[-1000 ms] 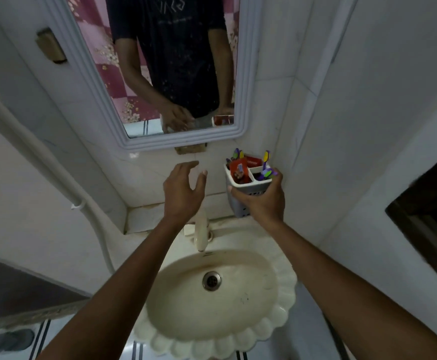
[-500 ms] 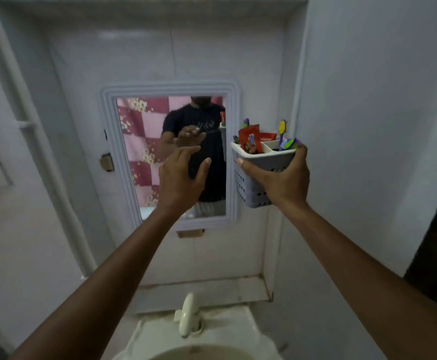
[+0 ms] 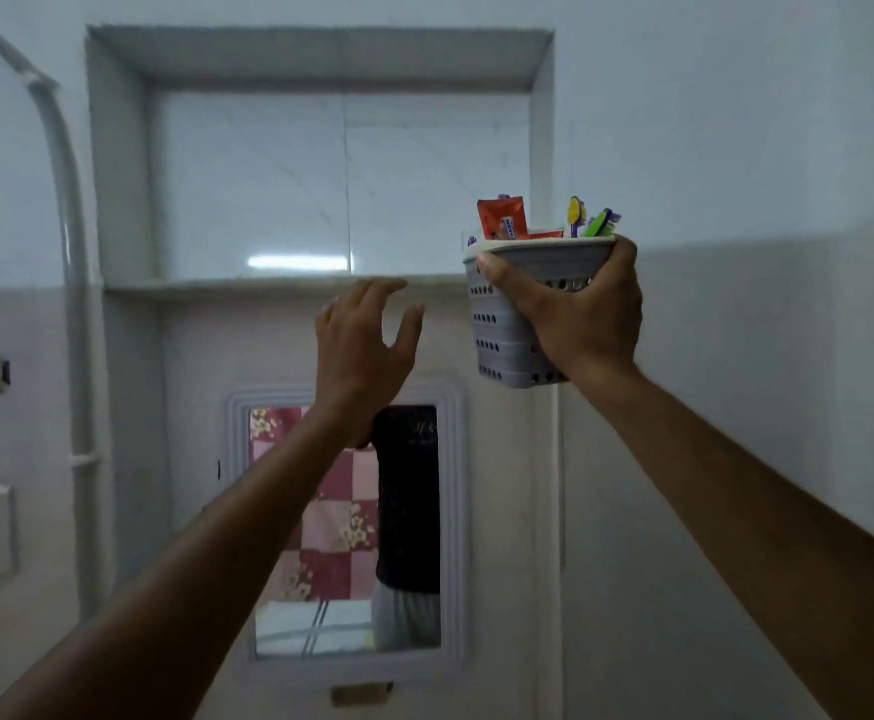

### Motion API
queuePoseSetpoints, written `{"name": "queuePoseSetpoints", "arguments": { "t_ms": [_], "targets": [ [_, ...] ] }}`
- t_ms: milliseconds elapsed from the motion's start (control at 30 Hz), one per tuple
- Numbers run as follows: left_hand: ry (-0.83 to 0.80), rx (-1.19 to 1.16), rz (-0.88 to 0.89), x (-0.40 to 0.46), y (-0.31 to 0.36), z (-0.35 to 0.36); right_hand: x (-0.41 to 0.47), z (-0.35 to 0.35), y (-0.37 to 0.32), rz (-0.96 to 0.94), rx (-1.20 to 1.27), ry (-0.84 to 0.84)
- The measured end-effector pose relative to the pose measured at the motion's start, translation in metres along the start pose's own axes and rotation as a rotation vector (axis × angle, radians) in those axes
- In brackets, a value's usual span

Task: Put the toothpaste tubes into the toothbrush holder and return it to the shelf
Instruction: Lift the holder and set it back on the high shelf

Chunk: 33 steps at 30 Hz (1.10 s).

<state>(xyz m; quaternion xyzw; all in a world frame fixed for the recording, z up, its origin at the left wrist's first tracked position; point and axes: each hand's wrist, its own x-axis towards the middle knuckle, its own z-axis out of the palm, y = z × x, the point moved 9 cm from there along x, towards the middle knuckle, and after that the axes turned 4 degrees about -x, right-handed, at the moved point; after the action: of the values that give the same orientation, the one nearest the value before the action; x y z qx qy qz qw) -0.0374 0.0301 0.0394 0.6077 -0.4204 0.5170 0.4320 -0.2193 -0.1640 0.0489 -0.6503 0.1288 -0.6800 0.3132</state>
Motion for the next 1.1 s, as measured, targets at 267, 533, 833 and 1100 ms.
{"name": "queuePoseSetpoints", "arguments": {
  "t_ms": [267, 533, 833, 1100],
  "targets": [
    [-0.162, 0.233, -0.123, 0.059, -0.045, 0.048, 0.064, 0.016, -0.041, -0.024, 0.017, 0.037],
    [-0.116, 0.268, -0.134, 0.052, -0.074, 0.065, 0.102, 0.047, -0.046, -0.022, -0.033, 0.065],
    [-0.092, 0.302, -0.115, 0.051, -0.078, 0.065, 0.122, 0.119, -0.019, -0.001, -0.183, -0.099],
    [-0.060, 0.316, -0.083, 0.052, -0.074, 0.059, 0.096, 0.166, 0.026, -0.049, -0.424, -0.308]
  ]
}}
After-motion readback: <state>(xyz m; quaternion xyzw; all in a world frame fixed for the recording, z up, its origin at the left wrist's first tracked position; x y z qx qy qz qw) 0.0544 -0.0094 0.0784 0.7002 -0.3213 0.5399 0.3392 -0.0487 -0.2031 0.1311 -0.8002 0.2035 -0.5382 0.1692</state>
